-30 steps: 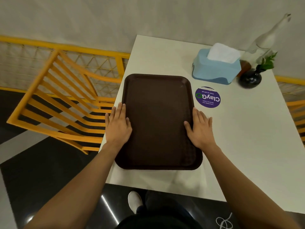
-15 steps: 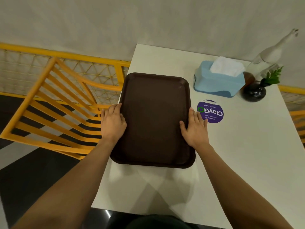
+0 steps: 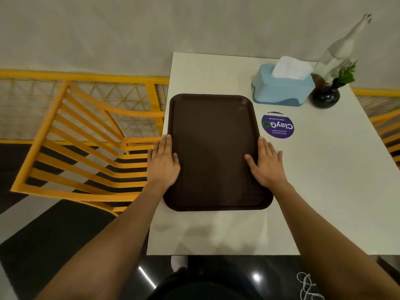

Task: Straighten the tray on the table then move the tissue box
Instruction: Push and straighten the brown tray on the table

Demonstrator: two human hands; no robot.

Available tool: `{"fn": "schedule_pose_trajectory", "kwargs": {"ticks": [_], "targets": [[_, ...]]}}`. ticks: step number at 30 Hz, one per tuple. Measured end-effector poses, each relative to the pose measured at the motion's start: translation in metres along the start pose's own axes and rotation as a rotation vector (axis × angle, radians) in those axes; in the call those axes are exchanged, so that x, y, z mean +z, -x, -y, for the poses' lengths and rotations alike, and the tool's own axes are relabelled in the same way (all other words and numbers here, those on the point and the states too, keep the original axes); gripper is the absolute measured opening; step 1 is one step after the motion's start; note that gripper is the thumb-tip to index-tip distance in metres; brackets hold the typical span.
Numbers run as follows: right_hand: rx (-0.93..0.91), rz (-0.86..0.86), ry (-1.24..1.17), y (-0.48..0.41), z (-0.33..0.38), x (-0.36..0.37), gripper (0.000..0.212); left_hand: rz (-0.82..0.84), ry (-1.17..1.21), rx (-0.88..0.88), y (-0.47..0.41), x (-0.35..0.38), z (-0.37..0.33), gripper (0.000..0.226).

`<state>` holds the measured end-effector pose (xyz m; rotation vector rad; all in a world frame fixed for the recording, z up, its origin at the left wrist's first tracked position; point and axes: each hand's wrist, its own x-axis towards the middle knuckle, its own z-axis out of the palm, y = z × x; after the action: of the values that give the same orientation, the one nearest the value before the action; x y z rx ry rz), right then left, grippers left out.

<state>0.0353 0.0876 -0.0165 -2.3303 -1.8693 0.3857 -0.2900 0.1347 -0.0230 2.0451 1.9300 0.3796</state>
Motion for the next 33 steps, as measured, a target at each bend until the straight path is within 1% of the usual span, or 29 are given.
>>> {"fn": "schedule_pose_trajectory", "kwargs": {"ticks": [8,12,16,26,33], "targets": [[0.028,-0.001,-0.009,0.033,0.001,0.003,0.081,0.023,-0.002,0.021,0.025,-0.004,-0.002,0.062],[0.046,-0.019,-0.033,0.048,0.0,0.005,0.079,-0.026,0.059,0.021,0.033,-0.009,-0.005,0.058],[0.052,-0.003,-0.028,0.043,0.003,0.0,0.079,-0.058,0.089,0.029,0.028,-0.013,-0.007,0.054],[0.055,0.011,-0.041,0.024,0.006,-0.007,0.079,-0.053,0.085,0.036,0.011,-0.014,-0.012,0.055],[0.062,-0.009,-0.044,0.03,-0.004,-0.001,0.08,-0.041,0.077,0.04,0.016,-0.009,-0.014,0.055]]}}
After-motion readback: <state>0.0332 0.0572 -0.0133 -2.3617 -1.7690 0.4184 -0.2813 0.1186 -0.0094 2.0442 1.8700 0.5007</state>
